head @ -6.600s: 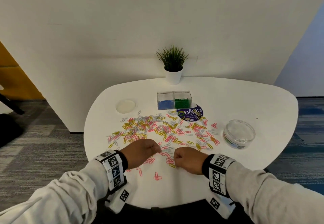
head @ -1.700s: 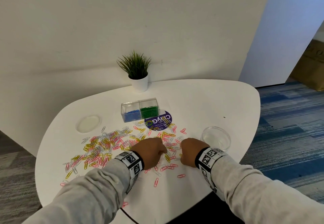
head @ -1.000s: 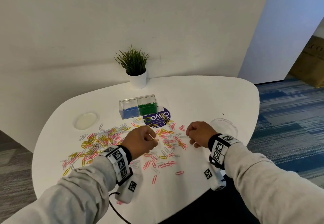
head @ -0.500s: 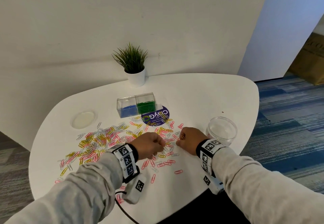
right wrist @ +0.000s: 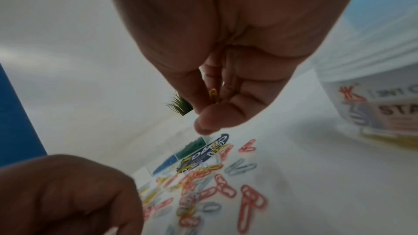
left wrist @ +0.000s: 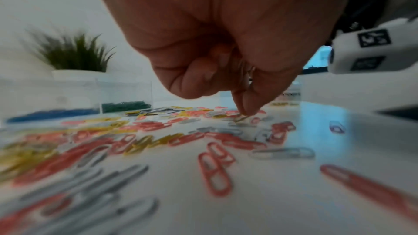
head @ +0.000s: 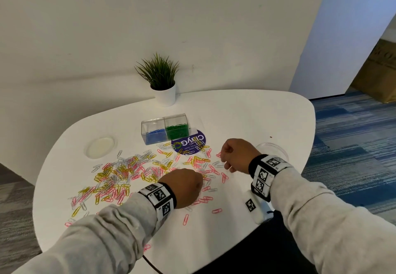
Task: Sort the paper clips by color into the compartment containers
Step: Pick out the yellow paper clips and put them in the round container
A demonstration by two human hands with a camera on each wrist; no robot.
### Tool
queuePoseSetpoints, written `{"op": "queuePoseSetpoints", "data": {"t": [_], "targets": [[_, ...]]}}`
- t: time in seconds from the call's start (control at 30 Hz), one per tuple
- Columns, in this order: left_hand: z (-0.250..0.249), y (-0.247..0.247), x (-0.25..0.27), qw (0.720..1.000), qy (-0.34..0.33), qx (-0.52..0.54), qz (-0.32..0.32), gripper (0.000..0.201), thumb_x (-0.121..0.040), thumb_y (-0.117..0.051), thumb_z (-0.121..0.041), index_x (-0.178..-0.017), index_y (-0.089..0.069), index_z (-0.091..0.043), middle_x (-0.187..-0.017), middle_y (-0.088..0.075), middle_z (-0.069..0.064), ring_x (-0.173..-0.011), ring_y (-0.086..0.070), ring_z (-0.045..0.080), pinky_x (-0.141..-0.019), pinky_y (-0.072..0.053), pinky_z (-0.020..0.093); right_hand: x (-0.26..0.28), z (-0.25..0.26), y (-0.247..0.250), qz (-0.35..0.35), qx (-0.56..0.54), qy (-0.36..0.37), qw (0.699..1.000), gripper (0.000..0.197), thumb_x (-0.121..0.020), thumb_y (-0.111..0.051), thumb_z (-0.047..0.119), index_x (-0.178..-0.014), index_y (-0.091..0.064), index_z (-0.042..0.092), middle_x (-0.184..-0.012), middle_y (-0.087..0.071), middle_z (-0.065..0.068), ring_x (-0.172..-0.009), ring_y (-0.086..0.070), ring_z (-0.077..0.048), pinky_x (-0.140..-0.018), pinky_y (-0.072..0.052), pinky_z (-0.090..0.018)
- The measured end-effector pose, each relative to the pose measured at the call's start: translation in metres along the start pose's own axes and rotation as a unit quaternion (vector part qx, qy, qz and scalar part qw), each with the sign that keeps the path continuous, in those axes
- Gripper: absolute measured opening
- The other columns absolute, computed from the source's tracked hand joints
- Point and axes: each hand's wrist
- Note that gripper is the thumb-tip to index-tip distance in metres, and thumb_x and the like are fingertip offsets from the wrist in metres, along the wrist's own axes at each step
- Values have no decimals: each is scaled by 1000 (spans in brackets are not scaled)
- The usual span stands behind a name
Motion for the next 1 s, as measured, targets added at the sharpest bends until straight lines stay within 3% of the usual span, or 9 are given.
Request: {"op": "queuePoseSetpoints", "data": {"t": [0.1, 0.13, 0.23, 0.37, 0.5, 0.6, 0.67, 0.83, 1.0], "targets": [[6, 9, -3, 975, 83, 202, -39, 23, -99, -43, -30, -82, -53, -19, -79, -54, -5, -68, -50, 10, -61, -41, 26, 1, 5, -3, 23, -59, -32, 997, 15, -92, -47, -1, -100, -58, 6, -86, -72, -15, -62, -67, -21, -54, -54, -28], [10, 12, -4, 929, 146, 336, -47, 27, -100, -41, -24, -74, -45, -16, -69, -46, -4, -57, -41, 10, -54, -33, 25, 1, 5, -7, 42, -66, -46, 996, 19, -92, -45, -3, -101, -59, 6, -84, -71, -16, -63, -66, -22, -55, -54, -29], [25, 21, -3, 711, 262, 650, -57, 27, -91, -41, -18, -66, -30, -22, -59, -22, -2, -48, -14, 14, -45, -14, 20, -1, 3, -22, 88, -67, -92, 990, 18, -90, -42, -3, -91, -57, 6, -73, -60, -13, -58, -56, -22, -50, -48, -28], [52, 20, 6, 650, 262, 710, -69, 35, -102, -50, -31, -71, -39, -20, -57, -30, -2, -45, -21, 11, -38, -17, 17, -10, 5, -38, 110, 25, -63, 992, 11, -93, -50, 8, -86, -58, 11, -72, -51, -4, -55, -45, -17, -51, -39, -27], [69, 21, 19, 700, 265, 658, -82, 17, -101, -52, -20, -98, -62, -7, -60, -40, -1, -48, -26, 11, -42, -18, 19, -12, 2, -54, 121, 234, 42, 964, 22, -94, -51, 15, -101, -72, 16, -116, -66, 1, -107, -61, -18, -93, -48, -30], [75, 23, 28, 893, 203, 398, -59, 18, -98, -56, -25, -94, -72, -18, -68, -56, -11, -57, -46, 10, -50, -34, 20, -12, -5, -58, 92, 250, 63, 962, 26, -92, -48, 8, -99, -68, 22, -117, -64, 3, -108, -58, -16, -91, -46, -26], [72, 22, 32, 977, 126, 169, -27, 17, -97, -55, -32, -94, -72, -29, -91, -63, -20, -84, -57, 4, -72, -42, 19, -15, -6, -56, 78, 251, 74, 962, 26, -90, -49, 7, -97, -67, 24, -113, -64, 5, -106, -59, -15, -89, -47, -26], [71, -2, 30, 997, 75, 15, -20, 24, -96, -52, -44, -116, -64, -39, -120, -65, -12, -109, -58, 13, -93, -49, 30, -16, -4, -61, 72, 308, 115, 942, 11, -90, -57, 19, -92, -67, 23, -102, -66, 6, -93, -61, -15, -83, -51, -28], [73, -10, 34, 997, 72, 10, -25, 22, -95, -52, -41, -112, -66, -38, -114, -66, -10, -106, -59, 15, -88, -50, 31, -16, -4, -58, 71, 338, 125, 930, 9, -90, -60, 30, -89, -67, 24, -100, -66, 5, -92, -61, -16, -81, -50, -29]]}}
Point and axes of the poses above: each hand's wrist, its own x-axis away from the middle knuckle, its own y-axis out of the back of the hand, z = x × y
